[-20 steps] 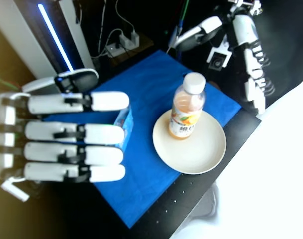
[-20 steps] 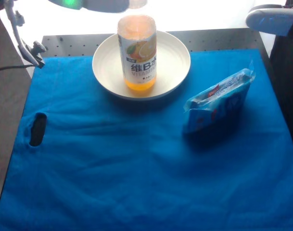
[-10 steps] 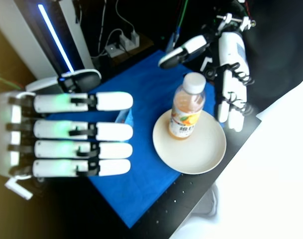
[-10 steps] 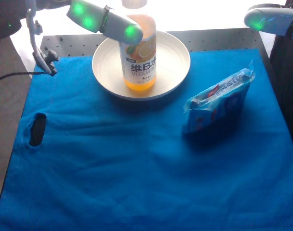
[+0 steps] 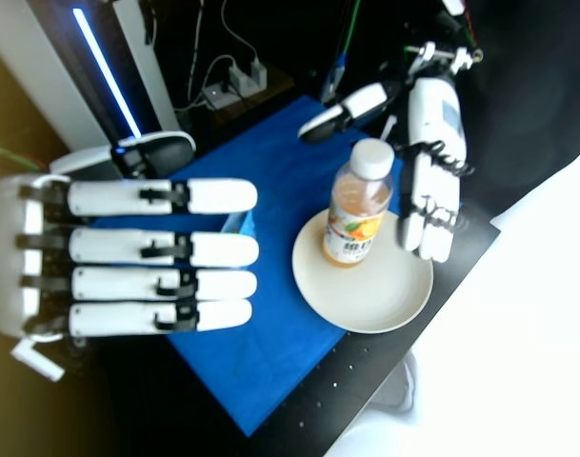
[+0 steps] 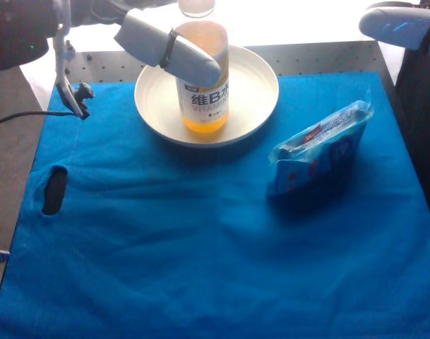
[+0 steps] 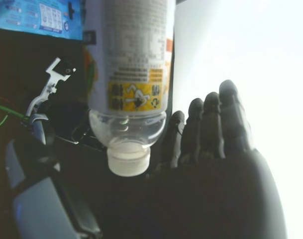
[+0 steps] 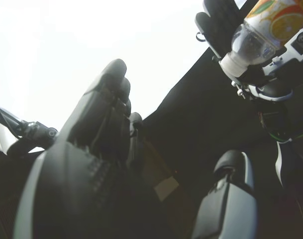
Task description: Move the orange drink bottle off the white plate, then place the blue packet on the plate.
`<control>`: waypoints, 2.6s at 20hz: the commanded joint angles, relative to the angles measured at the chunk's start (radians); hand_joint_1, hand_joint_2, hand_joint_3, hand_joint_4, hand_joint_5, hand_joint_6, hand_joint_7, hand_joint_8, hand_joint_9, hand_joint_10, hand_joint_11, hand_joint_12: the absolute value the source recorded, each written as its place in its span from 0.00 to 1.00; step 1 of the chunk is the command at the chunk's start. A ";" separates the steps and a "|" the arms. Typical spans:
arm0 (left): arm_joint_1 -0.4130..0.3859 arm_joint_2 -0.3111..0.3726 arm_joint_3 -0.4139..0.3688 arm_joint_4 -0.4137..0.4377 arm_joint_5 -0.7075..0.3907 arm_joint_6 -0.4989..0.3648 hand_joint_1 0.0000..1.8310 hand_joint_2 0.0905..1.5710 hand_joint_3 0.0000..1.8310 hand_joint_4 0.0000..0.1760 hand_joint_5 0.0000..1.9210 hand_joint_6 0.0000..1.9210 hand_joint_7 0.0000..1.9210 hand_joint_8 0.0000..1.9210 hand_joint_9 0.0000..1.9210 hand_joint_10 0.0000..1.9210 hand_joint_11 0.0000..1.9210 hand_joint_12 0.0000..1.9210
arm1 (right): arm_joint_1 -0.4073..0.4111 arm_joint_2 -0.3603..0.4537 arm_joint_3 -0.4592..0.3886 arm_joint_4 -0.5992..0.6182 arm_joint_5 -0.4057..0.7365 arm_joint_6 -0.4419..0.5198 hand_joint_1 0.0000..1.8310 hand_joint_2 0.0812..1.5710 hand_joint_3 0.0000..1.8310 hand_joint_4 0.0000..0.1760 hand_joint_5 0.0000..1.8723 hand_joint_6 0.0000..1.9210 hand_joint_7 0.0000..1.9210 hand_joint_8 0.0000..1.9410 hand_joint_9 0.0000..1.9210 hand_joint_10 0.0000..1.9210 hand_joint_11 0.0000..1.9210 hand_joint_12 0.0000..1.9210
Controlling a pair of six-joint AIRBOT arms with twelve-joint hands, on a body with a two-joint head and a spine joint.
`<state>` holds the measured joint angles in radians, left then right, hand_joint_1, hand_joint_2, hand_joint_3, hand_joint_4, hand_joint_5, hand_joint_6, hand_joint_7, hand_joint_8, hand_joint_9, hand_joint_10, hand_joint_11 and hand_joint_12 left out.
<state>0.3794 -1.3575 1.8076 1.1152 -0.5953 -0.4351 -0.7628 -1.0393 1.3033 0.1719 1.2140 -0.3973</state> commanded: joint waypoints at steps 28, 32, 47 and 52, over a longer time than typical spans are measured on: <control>0.035 0.018 0.036 -0.364 -0.148 0.040 0.63 0.64 0.00 0.00 0.61 0.33 0.37 0.57 0.21 0.78 0.08 1.00 | 0.013 -0.001 -0.006 0.012 0.124 0.010 0.32 0.50 0.00 0.00 0.23 0.00 0.26 0.00 0.31 0.00 0.20 0.30; 0.050 0.095 -0.053 -0.366 -0.204 0.042 0.59 0.64 0.00 0.75 0.60 0.36 0.43 0.43 0.30 0.66 0.14 0.94 | 0.013 -0.004 -0.008 0.012 0.124 0.010 0.33 0.50 0.00 0.00 0.23 0.00 0.27 0.01 0.30 0.00 0.20 0.29; 0.122 0.402 -0.404 -0.233 -0.301 0.053 0.70 0.67 0.00 0.00 0.57 0.27 0.55 0.58 0.49 0.59 0.38 0.81 | 0.011 -0.009 -0.008 0.012 0.124 0.010 0.32 0.48 0.00 0.02 0.23 0.00 0.20 0.00 0.28 0.00 0.21 0.22; 0.195 0.381 -0.400 -0.288 -0.264 0.127 0.70 0.65 0.00 0.00 0.63 0.17 0.56 0.56 0.50 0.62 0.40 0.87 | 0.010 -0.015 -0.009 0.011 0.124 0.010 0.30 0.46 0.00 0.05 0.22 0.00 0.20 0.00 0.25 0.00 0.23 0.13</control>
<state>0.5903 -0.9775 1.4120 0.9100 -0.7891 -0.2943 -0.7635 -1.0538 1.2961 0.1692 1.2209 -0.3962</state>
